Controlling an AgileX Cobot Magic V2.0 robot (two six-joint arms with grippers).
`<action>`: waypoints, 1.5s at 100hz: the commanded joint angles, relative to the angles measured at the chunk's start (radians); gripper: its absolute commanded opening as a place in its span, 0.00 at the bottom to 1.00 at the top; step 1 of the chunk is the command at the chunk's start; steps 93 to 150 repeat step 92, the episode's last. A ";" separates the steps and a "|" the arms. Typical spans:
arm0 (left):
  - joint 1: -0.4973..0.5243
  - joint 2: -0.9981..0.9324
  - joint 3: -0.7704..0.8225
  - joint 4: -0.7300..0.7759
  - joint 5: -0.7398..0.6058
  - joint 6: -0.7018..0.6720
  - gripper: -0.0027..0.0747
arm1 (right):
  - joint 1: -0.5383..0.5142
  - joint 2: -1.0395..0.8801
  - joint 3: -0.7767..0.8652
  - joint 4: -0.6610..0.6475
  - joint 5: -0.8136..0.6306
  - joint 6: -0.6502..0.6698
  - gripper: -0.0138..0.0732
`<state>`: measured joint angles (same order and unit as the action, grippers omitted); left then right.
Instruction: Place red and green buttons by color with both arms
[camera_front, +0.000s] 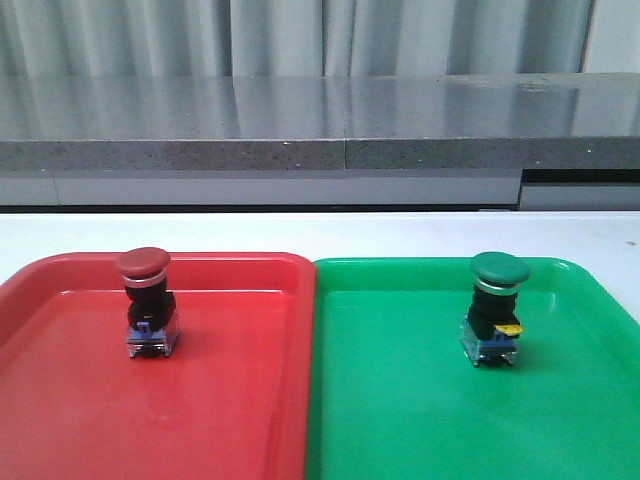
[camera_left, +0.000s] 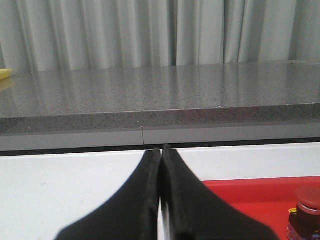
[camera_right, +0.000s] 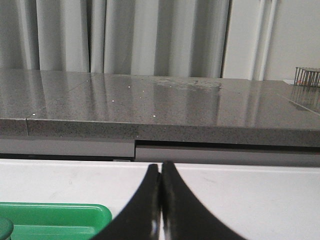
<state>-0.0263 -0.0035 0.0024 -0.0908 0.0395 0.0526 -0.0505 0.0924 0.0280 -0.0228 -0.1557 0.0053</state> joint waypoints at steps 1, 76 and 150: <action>0.000 -0.033 0.011 -0.011 -0.086 -0.007 0.01 | 0.000 -0.040 -0.018 -0.010 -0.027 0.002 0.09; 0.000 -0.033 0.011 -0.011 -0.086 -0.007 0.01 | 0.001 -0.125 -0.019 -0.009 0.067 0.002 0.09; 0.000 -0.033 0.011 -0.011 -0.086 -0.007 0.01 | 0.001 -0.125 -0.019 -0.009 0.067 0.002 0.09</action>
